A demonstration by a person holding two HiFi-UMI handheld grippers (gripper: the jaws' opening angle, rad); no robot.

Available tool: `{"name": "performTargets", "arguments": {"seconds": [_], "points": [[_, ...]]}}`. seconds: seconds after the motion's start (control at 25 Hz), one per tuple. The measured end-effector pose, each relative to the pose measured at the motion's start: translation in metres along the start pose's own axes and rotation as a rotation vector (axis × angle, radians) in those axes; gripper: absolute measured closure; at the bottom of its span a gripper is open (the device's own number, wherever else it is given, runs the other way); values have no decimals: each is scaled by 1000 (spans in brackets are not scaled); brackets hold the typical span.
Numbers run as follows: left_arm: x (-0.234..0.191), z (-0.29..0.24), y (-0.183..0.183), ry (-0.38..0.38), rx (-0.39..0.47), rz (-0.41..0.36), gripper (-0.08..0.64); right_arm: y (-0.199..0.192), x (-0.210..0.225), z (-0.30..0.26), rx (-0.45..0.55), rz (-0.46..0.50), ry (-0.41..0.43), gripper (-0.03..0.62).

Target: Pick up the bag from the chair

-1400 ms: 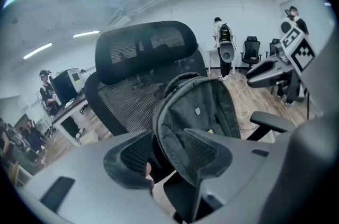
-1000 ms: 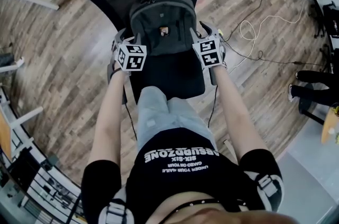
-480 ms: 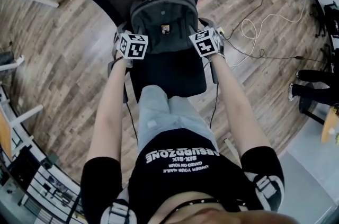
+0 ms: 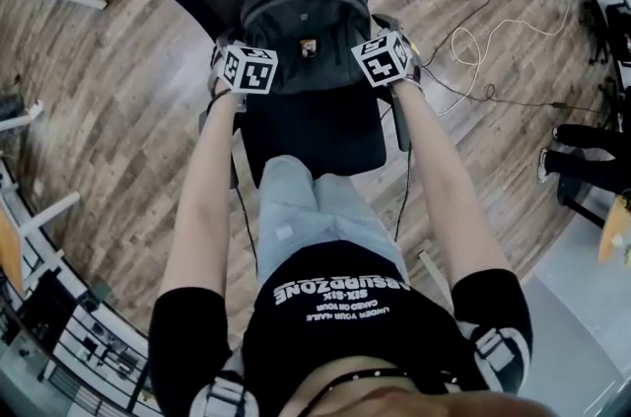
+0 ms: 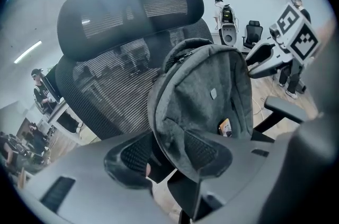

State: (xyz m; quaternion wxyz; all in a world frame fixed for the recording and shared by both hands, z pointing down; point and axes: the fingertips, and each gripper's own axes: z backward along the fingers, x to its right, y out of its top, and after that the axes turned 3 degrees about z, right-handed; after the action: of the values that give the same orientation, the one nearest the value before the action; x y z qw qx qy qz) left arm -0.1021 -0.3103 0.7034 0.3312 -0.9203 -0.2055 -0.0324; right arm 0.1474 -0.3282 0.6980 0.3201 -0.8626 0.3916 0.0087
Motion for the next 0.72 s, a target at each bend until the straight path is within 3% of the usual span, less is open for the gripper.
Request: {"name": "performTargets", "arguments": {"seconds": [0.16, 0.24, 0.36, 0.48, 0.72], "points": [[-3, -9, -2, 0, -22, 46, 382, 0, 3, -9, -11, -76, 5, 416], [-7, -10, -3, 0, -20, 85, 455, -5, 3, -13, -13, -106, -1, 495], [-7, -10, -9, -23, -26, 97, 480, -11, 0, -13, 4, -145, 7, 519], [-3, -4, -22, -33, -29, 102, 488, -19, -12, -8, 23, -205, 33, 531], [20, 26, -41, -7, 24, 125, 494, -37, -32, 20, 87, -236, -15, 537]]}}
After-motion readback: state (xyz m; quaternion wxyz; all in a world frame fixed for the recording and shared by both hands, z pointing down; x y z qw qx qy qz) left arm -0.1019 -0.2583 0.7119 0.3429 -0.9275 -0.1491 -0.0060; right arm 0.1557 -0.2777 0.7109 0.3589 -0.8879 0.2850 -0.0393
